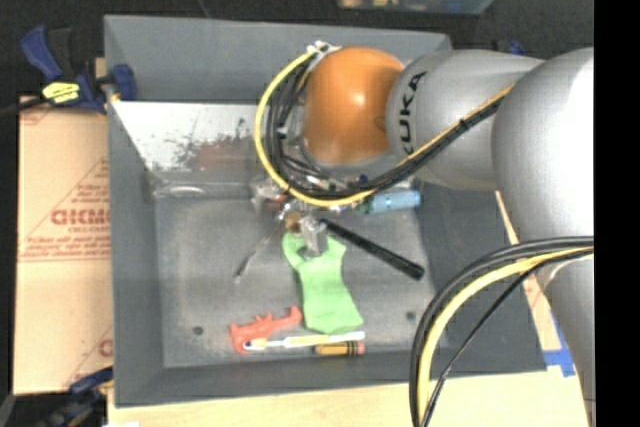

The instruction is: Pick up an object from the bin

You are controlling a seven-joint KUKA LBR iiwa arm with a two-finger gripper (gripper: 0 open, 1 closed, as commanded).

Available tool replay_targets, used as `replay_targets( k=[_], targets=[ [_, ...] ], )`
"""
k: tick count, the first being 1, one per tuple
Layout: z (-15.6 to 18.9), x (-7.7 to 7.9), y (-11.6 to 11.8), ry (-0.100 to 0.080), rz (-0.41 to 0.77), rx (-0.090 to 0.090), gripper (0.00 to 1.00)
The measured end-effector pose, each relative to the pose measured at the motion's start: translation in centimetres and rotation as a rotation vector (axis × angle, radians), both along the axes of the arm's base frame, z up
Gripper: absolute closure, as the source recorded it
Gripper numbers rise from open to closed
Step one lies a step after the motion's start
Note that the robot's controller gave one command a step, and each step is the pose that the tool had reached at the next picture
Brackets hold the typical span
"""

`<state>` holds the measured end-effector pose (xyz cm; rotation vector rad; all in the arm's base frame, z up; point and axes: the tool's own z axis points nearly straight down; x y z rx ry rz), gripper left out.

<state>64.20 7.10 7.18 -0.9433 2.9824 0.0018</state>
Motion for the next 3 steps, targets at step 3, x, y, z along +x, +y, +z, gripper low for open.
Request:
replay_targets(
  k=[3],
  targets=[
    [2.3,-3.4,-4.3,0.003,-0.3,0.002,1.0]
  ],
)
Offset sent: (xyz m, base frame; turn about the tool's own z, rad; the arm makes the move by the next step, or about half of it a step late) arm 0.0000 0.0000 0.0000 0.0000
